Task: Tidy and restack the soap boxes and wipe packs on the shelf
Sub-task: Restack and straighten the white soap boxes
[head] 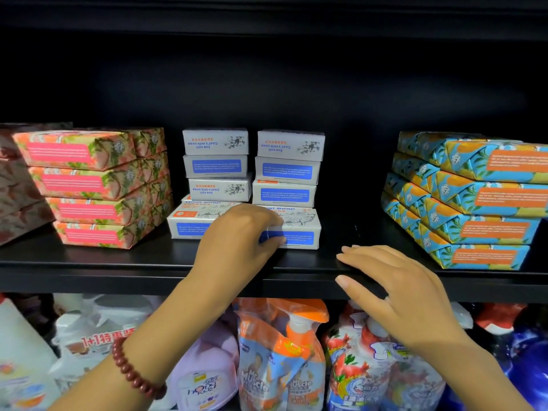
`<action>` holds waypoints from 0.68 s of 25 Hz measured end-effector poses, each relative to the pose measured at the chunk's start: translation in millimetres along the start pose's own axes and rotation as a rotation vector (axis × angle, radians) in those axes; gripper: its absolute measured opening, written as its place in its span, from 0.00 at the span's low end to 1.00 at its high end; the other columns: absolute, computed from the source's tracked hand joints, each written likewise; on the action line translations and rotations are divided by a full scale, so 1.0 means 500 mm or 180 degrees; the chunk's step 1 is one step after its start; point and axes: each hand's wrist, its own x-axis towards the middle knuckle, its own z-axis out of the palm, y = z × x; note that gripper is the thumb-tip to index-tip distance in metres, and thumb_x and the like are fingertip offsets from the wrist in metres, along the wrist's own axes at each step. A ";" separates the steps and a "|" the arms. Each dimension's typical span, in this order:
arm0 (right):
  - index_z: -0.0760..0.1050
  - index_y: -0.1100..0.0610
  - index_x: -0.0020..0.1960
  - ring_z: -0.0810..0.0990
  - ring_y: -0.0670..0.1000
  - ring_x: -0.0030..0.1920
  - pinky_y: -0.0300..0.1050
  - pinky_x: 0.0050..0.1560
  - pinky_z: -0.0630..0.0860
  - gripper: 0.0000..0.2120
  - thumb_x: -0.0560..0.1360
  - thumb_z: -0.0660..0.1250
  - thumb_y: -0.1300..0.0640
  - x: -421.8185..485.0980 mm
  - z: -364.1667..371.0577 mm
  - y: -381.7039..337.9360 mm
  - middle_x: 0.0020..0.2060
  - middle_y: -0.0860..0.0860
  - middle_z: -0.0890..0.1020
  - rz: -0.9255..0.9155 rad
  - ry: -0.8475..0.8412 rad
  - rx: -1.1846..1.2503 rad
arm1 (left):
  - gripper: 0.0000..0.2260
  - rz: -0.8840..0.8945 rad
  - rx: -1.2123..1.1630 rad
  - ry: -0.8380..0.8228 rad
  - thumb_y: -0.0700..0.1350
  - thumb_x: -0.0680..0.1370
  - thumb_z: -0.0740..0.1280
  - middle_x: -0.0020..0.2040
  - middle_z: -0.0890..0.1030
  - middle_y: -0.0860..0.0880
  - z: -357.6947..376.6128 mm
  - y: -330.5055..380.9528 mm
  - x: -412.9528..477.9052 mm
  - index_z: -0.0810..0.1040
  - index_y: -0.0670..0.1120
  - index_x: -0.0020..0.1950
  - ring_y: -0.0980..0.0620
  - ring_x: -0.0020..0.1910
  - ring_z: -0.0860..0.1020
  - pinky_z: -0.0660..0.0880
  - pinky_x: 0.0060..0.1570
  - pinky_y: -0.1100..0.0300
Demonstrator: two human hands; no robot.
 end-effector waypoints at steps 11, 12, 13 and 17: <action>0.76 0.55 0.61 0.75 0.48 0.59 0.40 0.59 0.70 0.19 0.72 0.70 0.52 0.143 0.025 -0.145 0.57 0.49 0.79 -0.0435 0.0395 0.0802 | 0.24 -0.0566 -0.0104 0.0221 0.65 0.65 0.66 0.45 0.83 0.56 -0.099 -0.102 -0.139 0.84 0.48 0.46 0.55 0.46 0.80 0.75 0.47 0.61; 0.75 0.54 0.63 0.74 0.49 0.61 0.42 0.60 0.69 0.20 0.73 0.69 0.50 0.167 0.033 -0.167 0.59 0.49 0.78 -0.0501 0.0210 0.0719 | 0.24 -0.0599 -0.0072 0.0146 0.66 0.64 0.66 0.46 0.83 0.56 -0.106 -0.111 -0.145 0.84 0.48 0.47 0.56 0.48 0.80 0.75 0.48 0.62; 0.73 0.54 0.65 0.72 0.49 0.62 0.44 0.61 0.69 0.21 0.74 0.67 0.48 0.191 0.043 -0.187 0.61 0.49 0.77 -0.0557 -0.0019 0.0571 | 0.24 -0.0646 -0.0082 0.0099 0.66 0.64 0.68 0.48 0.83 0.56 -0.112 -0.119 -0.149 0.84 0.48 0.48 0.57 0.49 0.79 0.73 0.50 0.64; 0.72 0.55 0.54 0.73 0.53 0.56 0.47 0.44 0.70 0.16 0.76 0.61 0.43 0.265 0.088 -0.250 0.56 0.52 0.77 -0.0849 -0.0804 -0.0659 | 0.22 -0.0737 -0.0200 0.0131 0.62 0.64 0.74 0.51 0.83 0.56 -0.121 -0.135 -0.161 0.85 0.49 0.51 0.59 0.52 0.78 0.71 0.52 0.68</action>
